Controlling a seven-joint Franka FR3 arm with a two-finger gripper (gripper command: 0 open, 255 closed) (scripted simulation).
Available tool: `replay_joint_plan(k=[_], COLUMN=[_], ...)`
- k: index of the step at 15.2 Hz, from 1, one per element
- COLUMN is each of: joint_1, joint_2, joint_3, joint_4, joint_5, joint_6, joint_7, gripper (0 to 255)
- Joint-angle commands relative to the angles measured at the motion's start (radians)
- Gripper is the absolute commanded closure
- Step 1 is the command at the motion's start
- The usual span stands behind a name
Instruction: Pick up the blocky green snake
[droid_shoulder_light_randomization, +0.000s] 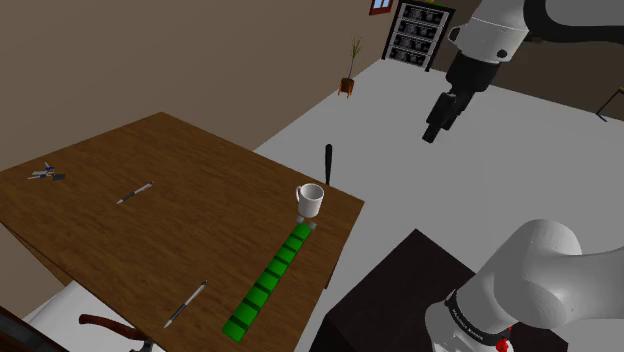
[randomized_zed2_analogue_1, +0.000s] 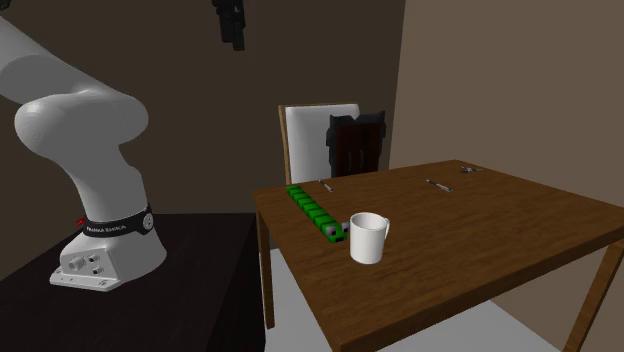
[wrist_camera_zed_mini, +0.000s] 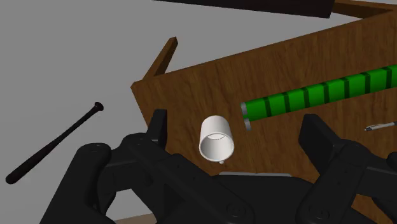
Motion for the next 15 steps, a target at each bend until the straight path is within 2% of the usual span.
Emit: replay_joint_plan(k=[1, 8, 15], joint_1=[0.0, -0.017, -0.022], joint_2=[0.0, -0.023, 0.053], joint_3=[0.0, 0.133, 0.284], joint_4=[0.0, -0.202, -0.331], joint_5=[0.0, 0.098, 0.203], joint_6=[0.0, 0.174, 0.382], joint_7=[0.0, 0.243, 0.484], gripper=[0, 0, 0])
